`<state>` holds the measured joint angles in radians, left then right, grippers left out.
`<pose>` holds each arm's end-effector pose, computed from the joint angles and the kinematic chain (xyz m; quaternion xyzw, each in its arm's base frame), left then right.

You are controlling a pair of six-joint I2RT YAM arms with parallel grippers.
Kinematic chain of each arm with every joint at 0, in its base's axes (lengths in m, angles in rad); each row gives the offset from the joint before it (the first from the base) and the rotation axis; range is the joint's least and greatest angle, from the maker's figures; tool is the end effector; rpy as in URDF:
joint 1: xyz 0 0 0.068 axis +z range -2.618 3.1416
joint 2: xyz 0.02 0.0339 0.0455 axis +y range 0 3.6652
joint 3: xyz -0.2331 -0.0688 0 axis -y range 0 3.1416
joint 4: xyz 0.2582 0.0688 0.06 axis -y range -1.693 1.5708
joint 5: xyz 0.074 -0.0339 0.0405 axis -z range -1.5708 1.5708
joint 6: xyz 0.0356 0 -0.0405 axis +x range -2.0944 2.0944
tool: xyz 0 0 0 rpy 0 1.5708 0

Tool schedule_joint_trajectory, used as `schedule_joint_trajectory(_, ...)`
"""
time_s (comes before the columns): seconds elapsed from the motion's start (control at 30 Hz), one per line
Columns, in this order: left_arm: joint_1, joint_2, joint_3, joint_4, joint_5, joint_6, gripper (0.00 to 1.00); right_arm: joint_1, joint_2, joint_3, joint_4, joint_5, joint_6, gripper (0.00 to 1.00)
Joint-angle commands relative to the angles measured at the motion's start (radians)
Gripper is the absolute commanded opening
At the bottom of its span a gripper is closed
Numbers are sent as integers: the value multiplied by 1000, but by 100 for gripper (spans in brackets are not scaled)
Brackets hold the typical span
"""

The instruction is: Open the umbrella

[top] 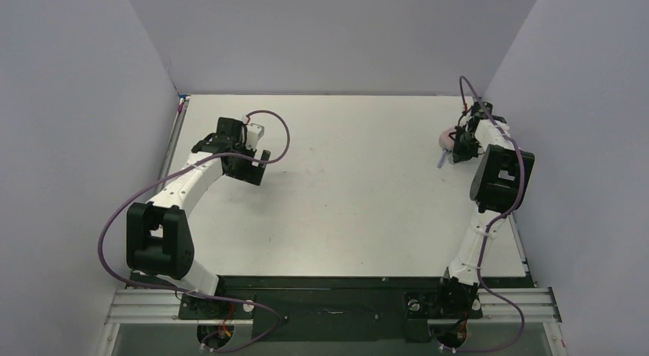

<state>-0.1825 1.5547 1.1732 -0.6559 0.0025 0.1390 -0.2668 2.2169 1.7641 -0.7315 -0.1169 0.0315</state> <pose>0.3284 -0.0607 0.2118 0.1547 0.9522 -0.0069 0.2635 0.4448 -0.1173 0.1393 0.1345 0.9705 0.0344 0.1971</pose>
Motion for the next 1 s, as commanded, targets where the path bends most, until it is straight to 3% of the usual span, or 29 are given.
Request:
schedule_joint_trajectory(0.0, -3, -36, 24, -6, 7, 4, 97, 27, -63, -76, 5, -80, -22, 0)
schedule_joint_trajectory(0.37, 45, -60, -24, 9, 133, -146, 97, 298, -260, -310, 18, -266, -202, 0)
schedule_joint_trajectory(0.77, 131, -88, -113, 63, 256, -286, 97, 699, -422, -554, 162, -348, -116, 0)
schedule_joint_trajectory(0.83, 155, -101, -137, 74, 289, -305, 97, 747, -450, -586, 168, -344, -138, 8)
schedule_joint_trajectory(0.87, 169, -106, -146, 80, 319, -307, 97, 767, -468, -591, 168, -340, -147, 17)
schedule_joint_trajectory(0.97, 177, -115, -166, 61, 389, -271, 97, 774, -495, -572, 120, -298, -191, 34)
